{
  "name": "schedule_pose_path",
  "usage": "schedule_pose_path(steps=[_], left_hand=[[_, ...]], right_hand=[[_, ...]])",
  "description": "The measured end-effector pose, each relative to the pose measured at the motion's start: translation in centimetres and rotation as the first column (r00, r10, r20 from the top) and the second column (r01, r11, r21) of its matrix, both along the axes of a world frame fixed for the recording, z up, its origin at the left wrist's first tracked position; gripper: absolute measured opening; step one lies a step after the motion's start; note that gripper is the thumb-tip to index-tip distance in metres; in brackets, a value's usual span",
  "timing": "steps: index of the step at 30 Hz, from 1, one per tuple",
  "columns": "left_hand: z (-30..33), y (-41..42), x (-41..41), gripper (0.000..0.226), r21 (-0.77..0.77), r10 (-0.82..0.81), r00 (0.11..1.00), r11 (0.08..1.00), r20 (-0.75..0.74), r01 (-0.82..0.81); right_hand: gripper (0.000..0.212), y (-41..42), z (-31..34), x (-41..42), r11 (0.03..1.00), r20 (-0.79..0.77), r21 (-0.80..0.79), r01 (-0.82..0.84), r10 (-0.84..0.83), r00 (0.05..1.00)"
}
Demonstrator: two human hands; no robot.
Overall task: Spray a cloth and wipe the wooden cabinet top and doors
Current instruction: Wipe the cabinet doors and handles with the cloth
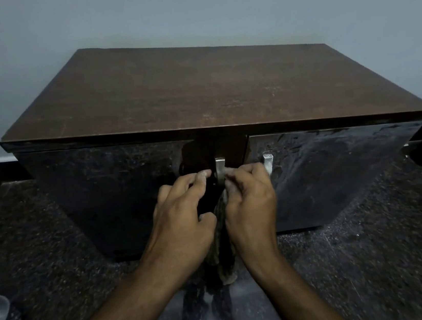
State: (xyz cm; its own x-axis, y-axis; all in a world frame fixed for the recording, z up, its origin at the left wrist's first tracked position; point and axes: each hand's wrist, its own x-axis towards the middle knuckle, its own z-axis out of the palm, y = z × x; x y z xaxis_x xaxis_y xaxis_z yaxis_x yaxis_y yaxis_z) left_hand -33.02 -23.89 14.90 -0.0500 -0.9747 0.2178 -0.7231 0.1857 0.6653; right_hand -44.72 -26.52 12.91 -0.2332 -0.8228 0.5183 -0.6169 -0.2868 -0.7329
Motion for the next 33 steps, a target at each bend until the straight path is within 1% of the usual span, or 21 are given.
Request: schedule_pose_path(steps=[2, 4, 6, 8, 11, 12, 13, 14, 16, 17, 19, 21, 25, 26, 28, 30, 33], left_hand=[[-0.1, 0.0, 0.0, 0.072, 0.004, -0.009, 1.0, 1.0, 0.004, 0.009], [-0.1, 0.1, 0.1, 0.073, 0.014, -0.016, 1.0, 1.0, 0.008, 0.016], [-0.1, 0.1, 0.2, 0.073, 0.015, -0.023, 1.0, 1.0, 0.007, 0.022], [-0.1, 0.1, 0.2, 0.072, 0.013, -0.017, 1.0, 1.0, 0.0, 0.017], [-0.1, 0.0, 0.1, 0.07, 0.01, -0.01, 1.0, 1.0, -0.017, 0.01], [-0.1, -0.1, 0.1, 0.07, 0.008, -0.011, 1.0, 1.0, -0.016, 0.011], [-0.1, -0.1, 0.2, 0.07, 0.006, -0.011, 1.0, 1.0, -0.012, 0.011], [-0.1, -0.1, 0.2, 0.069, 0.004, -0.01, 1.0, 1.0, -0.008, 0.01], [-0.1, -0.1, 0.2, 0.069, 0.003, -0.002, 1.0, 1.0, -0.005, 0.002], [0.0, -0.1, 0.2, 0.068, 0.002, 0.001, 1.0, 1.0, -0.005, -0.001], [0.0, -0.1, 0.0, 0.068, 0.01, 0.0, 1.0, 1.0, -0.003, 0.0], [0.0, -0.1, -0.2, 0.07, 0.018, -0.008, 1.0, 1.0, -0.001, 0.008], [0.1, -0.3, -0.4, 0.068, 0.0, 0.015, 1.0, 1.0, -0.003, -0.015], [0.1, -0.3, -0.4, 0.067, -0.005, 0.023, 1.0, 1.0, -0.006, -0.023], [0.2, -0.3, -0.4, 0.065, -0.014, 0.03, 0.999, 0.999, -0.012, -0.03], [0.2, -0.3, -0.3, 0.064, -0.03, 0.033, 0.999, 0.999, -0.011, -0.034], [0.2, -0.5, -0.2, 0.063, -0.037, 0.033, 0.999, 0.999, -0.018, -0.033]], right_hand=[[0.018, -0.1, 0.2, 0.1, 0.998, 0.02, -0.044, 0.035, -0.034, 0.999], [0.021, 0.0, -0.5, 0.3, 0.997, -0.03, -0.051, 0.056, -0.058, 0.998], [0.022, 0.2, -1.0, 0.3, 0.999, -0.082, -0.006, 0.049, -0.049, 0.995], [0.019, 0.2, -0.8, 0.2, 0.999, -0.091, 0.025, 0.044, -0.041, 0.995], [0.014, 0.1, 0.2, 0.2, 0.998, -0.004, -0.04, 0.049, -0.05, 0.999], [0.014, 0.1, 0.5, 0.1, 0.999, 0.038, -0.027, 0.042, -0.04, 0.998], [0.016, 0.3, 0.7, 0.1, 1.0, 0.078, 0.029, 0.01, -0.012, 0.997], [0.019, 0.4, 0.7, 0.0, 0.992, 0.105, 0.117, -0.04, 0.027, 0.994], [0.024, 0.6, 0.5, -0.5, 0.944, 0.132, 0.302, -0.137, 0.101, 0.986], [0.025, 0.5, 0.3, -0.7, 0.919, 0.153, 0.355, -0.173, 0.125, 0.98], [0.026, 0.1, -0.1, -0.8, 0.901, 0.212, 0.38, -0.208, 0.134, 0.968], [0.026, 0.0, -0.1, -0.7, 0.904, 0.26, 0.379, -0.198, 0.102, 0.96], [0.023, -0.2, 0.5, -0.5, 0.936, 0.342, 0.32, -0.149, 0.033, 0.939], [0.022, -0.2, 0.8, -0.4, 0.947, 0.346, 0.294, -0.126, 0.017, 0.938], [0.02, 0.2, 1.0, 0.0, 0.973, 0.303, 0.227, -0.043, -0.028, 0.953], [0.021, 0.7, 1.1, 0.5, 0.994, 0.268, 0.104, 0.038, -0.065, 0.961], [0.023, 0.8, 1.6, 0.5, 0.983, 0.215, -0.164, 0.083, -0.047, 0.975]])
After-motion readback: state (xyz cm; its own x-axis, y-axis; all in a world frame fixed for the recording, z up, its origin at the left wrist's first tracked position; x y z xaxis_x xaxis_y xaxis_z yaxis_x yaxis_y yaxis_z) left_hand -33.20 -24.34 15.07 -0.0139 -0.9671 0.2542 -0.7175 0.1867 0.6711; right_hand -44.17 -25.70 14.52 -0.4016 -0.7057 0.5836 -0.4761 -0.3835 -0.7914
